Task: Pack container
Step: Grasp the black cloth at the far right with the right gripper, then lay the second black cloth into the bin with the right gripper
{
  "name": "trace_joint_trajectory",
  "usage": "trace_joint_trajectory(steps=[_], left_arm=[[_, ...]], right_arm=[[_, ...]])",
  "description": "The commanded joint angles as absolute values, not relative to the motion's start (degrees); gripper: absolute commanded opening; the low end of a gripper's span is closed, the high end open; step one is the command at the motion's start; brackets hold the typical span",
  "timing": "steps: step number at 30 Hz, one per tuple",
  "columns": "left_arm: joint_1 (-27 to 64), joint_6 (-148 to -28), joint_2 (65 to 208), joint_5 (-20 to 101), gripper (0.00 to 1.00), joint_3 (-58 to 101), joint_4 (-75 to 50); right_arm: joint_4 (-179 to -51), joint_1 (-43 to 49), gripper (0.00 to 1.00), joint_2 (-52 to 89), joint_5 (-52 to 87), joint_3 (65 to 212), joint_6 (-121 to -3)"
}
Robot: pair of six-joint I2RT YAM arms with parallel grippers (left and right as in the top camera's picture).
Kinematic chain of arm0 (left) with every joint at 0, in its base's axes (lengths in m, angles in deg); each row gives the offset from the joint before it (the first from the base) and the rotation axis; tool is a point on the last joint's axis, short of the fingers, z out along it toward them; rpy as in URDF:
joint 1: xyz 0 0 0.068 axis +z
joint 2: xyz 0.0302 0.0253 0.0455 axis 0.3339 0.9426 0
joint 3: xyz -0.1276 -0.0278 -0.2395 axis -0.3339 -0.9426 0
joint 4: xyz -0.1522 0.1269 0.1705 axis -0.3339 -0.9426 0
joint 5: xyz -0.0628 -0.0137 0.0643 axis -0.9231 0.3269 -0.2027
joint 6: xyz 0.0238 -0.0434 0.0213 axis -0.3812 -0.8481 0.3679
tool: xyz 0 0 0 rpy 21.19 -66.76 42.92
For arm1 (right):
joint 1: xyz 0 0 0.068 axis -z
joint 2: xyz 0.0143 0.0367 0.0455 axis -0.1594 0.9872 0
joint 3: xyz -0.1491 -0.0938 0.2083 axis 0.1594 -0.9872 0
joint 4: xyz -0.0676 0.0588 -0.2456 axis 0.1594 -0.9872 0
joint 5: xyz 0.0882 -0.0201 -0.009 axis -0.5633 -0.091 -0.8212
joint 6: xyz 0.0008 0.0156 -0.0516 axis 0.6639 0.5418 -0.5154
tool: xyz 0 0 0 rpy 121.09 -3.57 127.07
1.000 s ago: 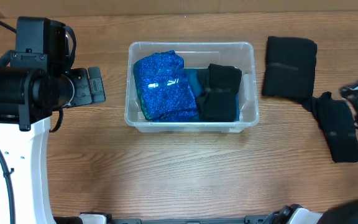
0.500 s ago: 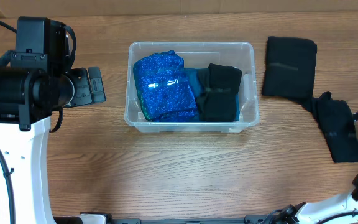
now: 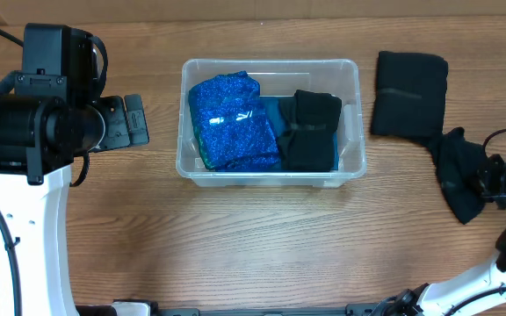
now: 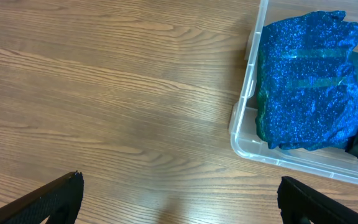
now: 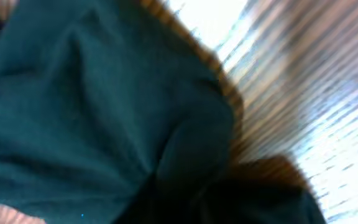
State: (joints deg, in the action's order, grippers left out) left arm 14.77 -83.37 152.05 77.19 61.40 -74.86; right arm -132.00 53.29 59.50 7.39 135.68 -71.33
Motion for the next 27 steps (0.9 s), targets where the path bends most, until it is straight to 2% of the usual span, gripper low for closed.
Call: trace_joint_trajectory(steps=[1,7,10,13,17,23,27], left_arm=[[15.08,-82.74,152.14,77.97,1.0,61.38,-74.77],[15.08,-82.74,152.14,77.97,1.0,61.38,-74.79],[15.08,-82.71,152.14,77.97,1.0,61.38,-74.79],[15.08,-82.71,152.14,77.97,1.0,61.38,-74.79],[15.08,-82.74,152.14,77.97,1.0,61.38,-74.79],[15.08,-82.71,152.14,77.97,1.0,61.38,-74.79],[15.08,-82.74,152.14,77.97,1.0,61.38,-74.79]], right_arm=[[-133.86,52.99,0.04,55.37,2.93,134.7,-71.37],[-140.38,49.47,0.04,33.51,-15.89,134.7,-69.9],[-143.06,42.6,0.04,20.0,-20.24,134.7,-69.55],[-138.01,31.06,0.04,10.65,-20.42,134.66,-59.65],[-130.67,16.7,0.04,9.88,-10.63,134.37,-42.19],[-112.51,-4.3,0.04,19.74,1.11,133.61,-27.52],[-104.44,-11.4,0.04,28.72,8.63,133.61,-22.19]])
